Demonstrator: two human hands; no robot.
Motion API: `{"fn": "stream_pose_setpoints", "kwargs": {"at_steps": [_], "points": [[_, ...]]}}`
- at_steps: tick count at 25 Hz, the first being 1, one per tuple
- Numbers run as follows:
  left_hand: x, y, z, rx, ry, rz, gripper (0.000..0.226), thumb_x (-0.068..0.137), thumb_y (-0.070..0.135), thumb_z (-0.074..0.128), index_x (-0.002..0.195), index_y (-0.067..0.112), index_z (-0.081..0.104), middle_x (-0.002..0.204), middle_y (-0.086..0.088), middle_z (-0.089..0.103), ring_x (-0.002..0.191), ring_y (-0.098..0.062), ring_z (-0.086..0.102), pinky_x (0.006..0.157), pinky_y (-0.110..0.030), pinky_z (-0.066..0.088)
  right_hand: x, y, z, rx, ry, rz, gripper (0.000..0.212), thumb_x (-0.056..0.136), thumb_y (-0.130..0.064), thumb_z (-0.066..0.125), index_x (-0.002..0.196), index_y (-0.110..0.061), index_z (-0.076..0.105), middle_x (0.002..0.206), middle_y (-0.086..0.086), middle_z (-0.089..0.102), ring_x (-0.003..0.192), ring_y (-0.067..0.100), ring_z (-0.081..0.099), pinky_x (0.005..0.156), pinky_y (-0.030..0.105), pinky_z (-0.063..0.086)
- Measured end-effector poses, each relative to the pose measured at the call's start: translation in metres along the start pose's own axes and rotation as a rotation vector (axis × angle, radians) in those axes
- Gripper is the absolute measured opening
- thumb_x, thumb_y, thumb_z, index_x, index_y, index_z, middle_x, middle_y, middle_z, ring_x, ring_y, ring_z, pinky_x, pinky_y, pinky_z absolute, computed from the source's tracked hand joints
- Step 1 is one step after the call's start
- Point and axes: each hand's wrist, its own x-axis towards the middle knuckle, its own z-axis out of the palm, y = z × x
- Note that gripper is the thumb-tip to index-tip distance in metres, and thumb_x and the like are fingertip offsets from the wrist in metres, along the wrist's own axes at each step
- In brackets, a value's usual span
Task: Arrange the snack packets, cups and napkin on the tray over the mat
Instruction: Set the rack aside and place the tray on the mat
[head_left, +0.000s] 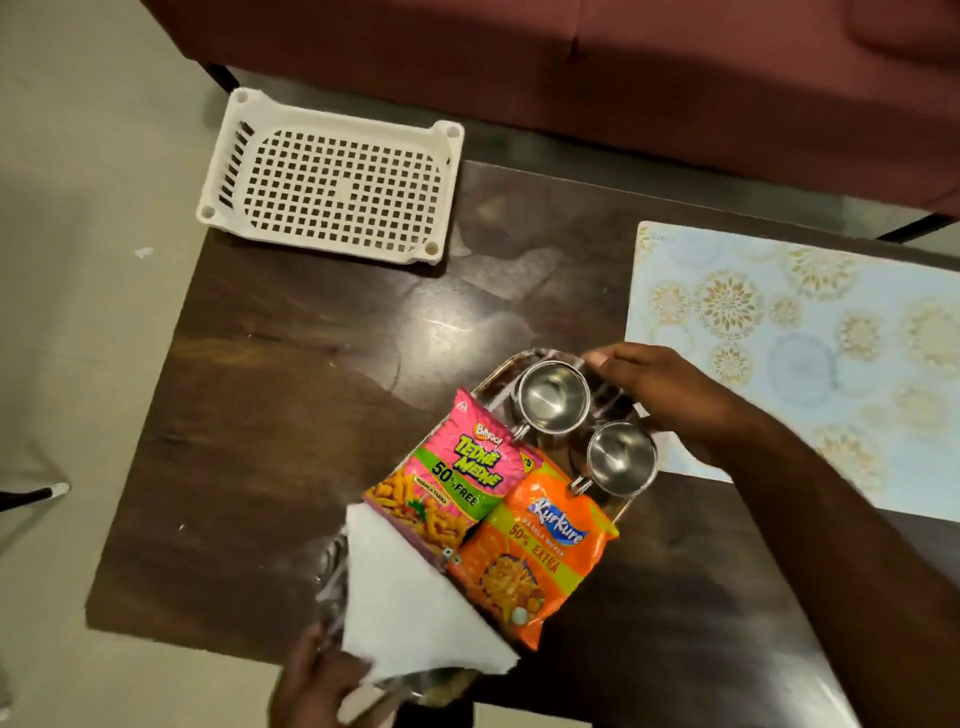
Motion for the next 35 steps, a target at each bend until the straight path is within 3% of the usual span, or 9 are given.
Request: {"fn": "stream_pose_setpoints", "kwargs": {"at_steps": [3,6,8,15,20,23,27,32,35], "points": [[-0.011,0.017,0.042,-0.022,-0.008,0.028,0.062,0.087,-0.019,0.042,0.136,0.017,0.054,0.122,-0.013,0.062,0.097,-0.042,0.059,0.075,-0.061,0.054,-0.032,0.046,-0.059,0.114,0.058,0.04,0.025,0.102,-0.039,0.054,0.105,-0.026,0.076,0.093,0.0,0.076,0.084,0.017,0.067,0.069,0.034,0.053],[-0.02,0.03,0.096,0.118,-0.089,0.14,0.054,0.086,-0.014,0.042,0.127,0.018,0.059,0.089,-0.009,0.07,0.064,-0.036,0.067,0.056,-0.049,0.058,-0.056,0.093,-0.116,0.223,0.133,0.084,0.024,0.102,-0.037,0.055,0.107,-0.025,0.076,0.101,0.005,0.076,0.089,0.022,0.07,0.068,0.034,0.055],[-0.024,0.03,0.143,0.252,-0.097,0.195,0.049,0.087,-0.006,0.045,0.126,0.019,0.061,0.081,-0.005,0.074,0.062,-0.032,0.065,0.065,-0.043,0.056,-0.073,0.128,-0.157,0.294,0.184,0.115,0.022,0.101,-0.034,0.056,0.104,-0.025,0.076,0.099,0.006,0.077,0.08,0.018,0.07,0.058,0.028,0.053],[-0.008,0.052,0.313,0.45,-0.239,0.294,0.046,0.082,0.001,0.05,0.121,0.017,0.066,0.101,-0.017,0.069,0.074,-0.032,0.063,0.053,-0.03,0.053,-0.084,0.205,-0.267,0.562,0.332,0.179,0.024,0.098,-0.031,0.057,0.088,-0.029,0.079,0.083,-0.001,0.076,0.074,0.016,0.07,0.06,0.033,0.058],[0.004,0.082,0.398,0.532,-0.246,0.42,0.034,0.076,0.008,0.06,0.103,0.024,0.071,0.106,-0.014,0.067,0.087,-0.03,0.064,0.058,-0.035,0.055,-0.056,0.218,-0.316,0.654,0.385,0.173,0.019,0.097,-0.031,0.058,0.109,-0.025,0.071,0.087,-0.003,0.071,0.074,0.014,0.069,0.059,0.031,0.058],[0.008,0.088,0.424,0.547,-0.199,0.432,0.042,0.075,0.009,0.063,0.113,0.027,0.067,0.113,-0.007,0.065,0.1,-0.03,0.064,0.057,-0.034,0.058,-0.038,0.214,-0.333,0.643,0.396,0.159,0.02,0.098,-0.03,0.056,0.111,-0.022,0.068,0.087,-0.002,0.068,0.077,0.015,0.066,0.064,0.033,0.056],[0.011,0.085,0.434,0.566,-0.135,0.413,0.039,0.078,0.007,0.062,0.112,0.025,0.066,0.113,-0.008,0.065,0.098,-0.029,0.063,0.053,-0.03,0.056,-0.023,0.21,-0.342,0.616,0.379,0.166,0.016,0.098,-0.03,0.055,0.101,-0.022,0.069,0.084,-0.002,0.068,0.077,0.015,0.065,0.071,0.037,0.057],[0.014,0.083,0.438,0.56,-0.107,0.407,0.048,0.078,0.009,0.062,0.124,0.022,0.063,0.11,-0.01,0.066,0.092,-0.029,0.064,0.048,-0.028,0.056,-0.012,0.211,-0.348,0.605,0.369,0.166,0.015,0.097,-0.032,0.057,0.092,-0.026,0.07,0.062,-0.012,0.071,0.07,0.011,0.067,0.062,0.032,0.056],[0.015,0.083,0.44,0.583,-0.097,0.421,0.046,0.078,0.009,0.061,0.122,0.021,0.063,0.106,-0.009,0.066,0.088,-0.027,0.065,0.052,-0.031,0.057,-0.008,0.213,-0.347,0.614,0.38,0.159,0.013,0.096,-0.032,0.058,0.097,-0.026,0.069,0.066,-0.011,0.072,0.075,0.013,0.067,0.062,0.032,0.056]]}}
